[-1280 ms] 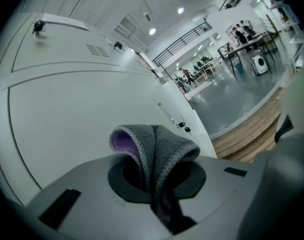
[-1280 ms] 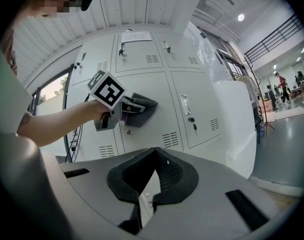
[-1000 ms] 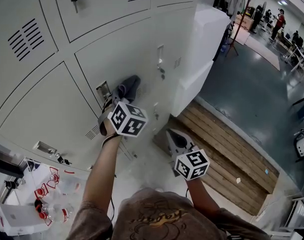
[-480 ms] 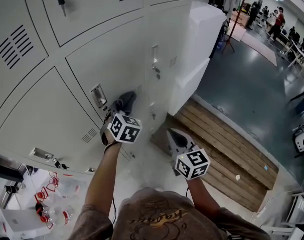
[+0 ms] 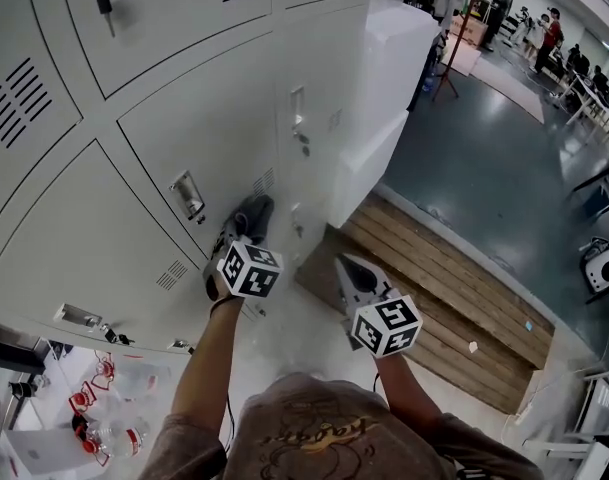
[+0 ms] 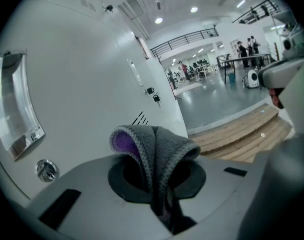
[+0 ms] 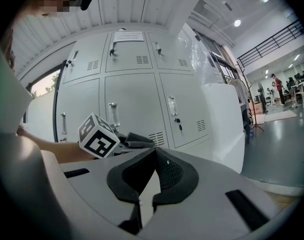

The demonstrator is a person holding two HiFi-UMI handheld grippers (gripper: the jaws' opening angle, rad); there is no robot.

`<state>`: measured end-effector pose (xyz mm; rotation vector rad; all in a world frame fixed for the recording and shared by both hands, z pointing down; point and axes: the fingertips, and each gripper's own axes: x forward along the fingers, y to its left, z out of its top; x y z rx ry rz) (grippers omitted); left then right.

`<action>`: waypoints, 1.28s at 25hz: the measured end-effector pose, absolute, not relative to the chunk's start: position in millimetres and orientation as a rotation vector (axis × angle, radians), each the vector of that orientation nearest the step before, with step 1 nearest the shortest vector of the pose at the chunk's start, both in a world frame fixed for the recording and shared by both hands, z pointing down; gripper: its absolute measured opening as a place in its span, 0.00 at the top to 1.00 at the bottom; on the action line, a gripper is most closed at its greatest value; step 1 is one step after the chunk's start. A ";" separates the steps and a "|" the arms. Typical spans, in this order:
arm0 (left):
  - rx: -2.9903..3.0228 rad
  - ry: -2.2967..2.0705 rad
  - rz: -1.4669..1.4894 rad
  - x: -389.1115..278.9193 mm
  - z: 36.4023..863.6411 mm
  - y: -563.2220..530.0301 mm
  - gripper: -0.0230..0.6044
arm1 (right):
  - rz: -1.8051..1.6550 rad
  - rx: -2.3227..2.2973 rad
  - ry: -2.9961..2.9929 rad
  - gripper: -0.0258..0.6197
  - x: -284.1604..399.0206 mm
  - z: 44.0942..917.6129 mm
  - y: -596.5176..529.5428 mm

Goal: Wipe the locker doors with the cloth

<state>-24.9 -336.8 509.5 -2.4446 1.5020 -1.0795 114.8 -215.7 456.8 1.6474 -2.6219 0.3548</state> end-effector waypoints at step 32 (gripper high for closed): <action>-1.988 1.436 -0.476 9.7 163.0 -361.5 0.90 | 0.291 1.655 -2.638 0.96 110.8 434.7 -207.1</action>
